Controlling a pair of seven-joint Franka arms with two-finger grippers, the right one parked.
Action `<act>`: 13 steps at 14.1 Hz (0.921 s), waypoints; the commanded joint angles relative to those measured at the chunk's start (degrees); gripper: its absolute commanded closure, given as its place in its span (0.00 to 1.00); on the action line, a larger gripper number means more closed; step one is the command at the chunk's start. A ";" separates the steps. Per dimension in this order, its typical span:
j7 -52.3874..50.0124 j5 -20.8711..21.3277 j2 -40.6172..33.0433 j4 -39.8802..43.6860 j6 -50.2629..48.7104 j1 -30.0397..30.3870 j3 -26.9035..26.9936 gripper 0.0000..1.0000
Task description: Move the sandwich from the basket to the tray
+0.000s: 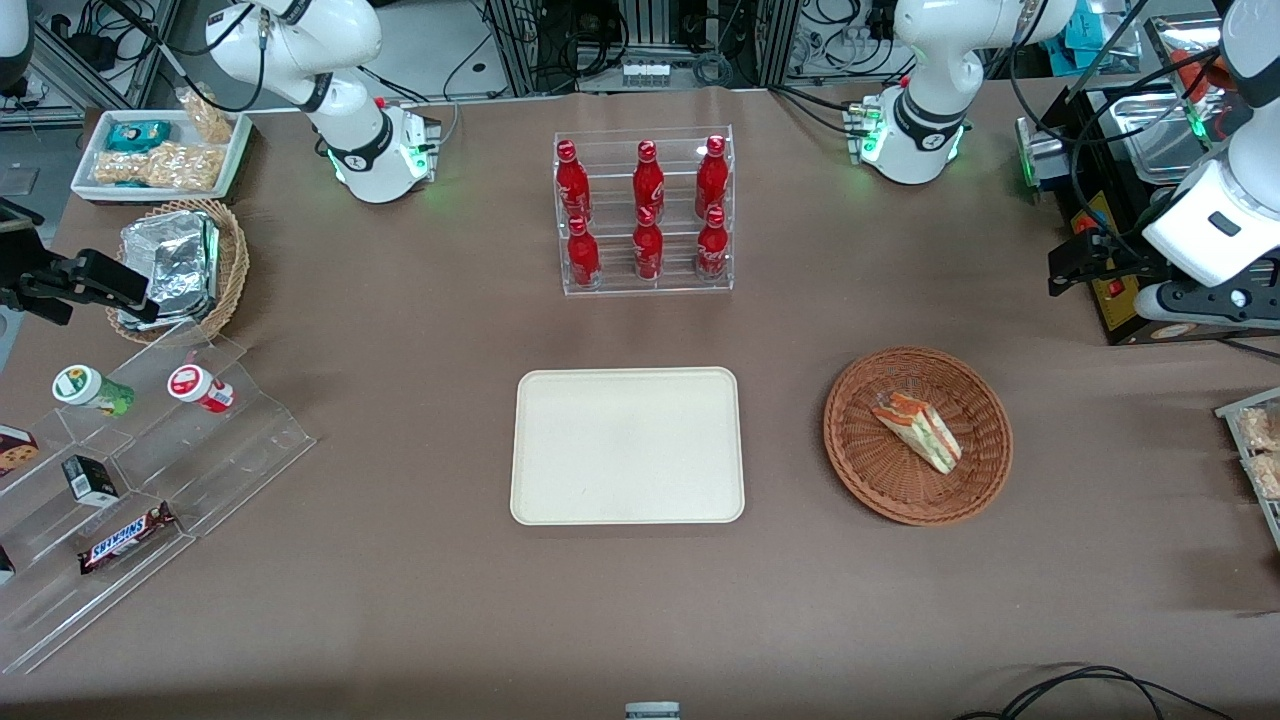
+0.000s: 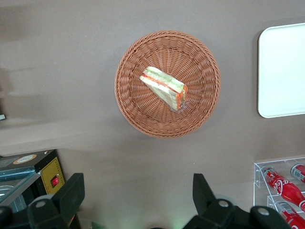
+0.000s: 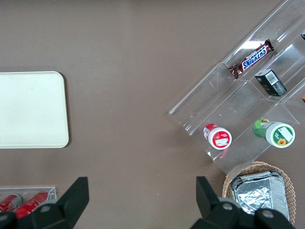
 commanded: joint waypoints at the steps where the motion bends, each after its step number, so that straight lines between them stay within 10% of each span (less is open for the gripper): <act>1: -0.51 0.20 0.64 2.00 -0.85 0.67 -0.59 0.00; 13: -1.12 0.29 1.17 -0.54 -1.20 0.49 -0.68 0.00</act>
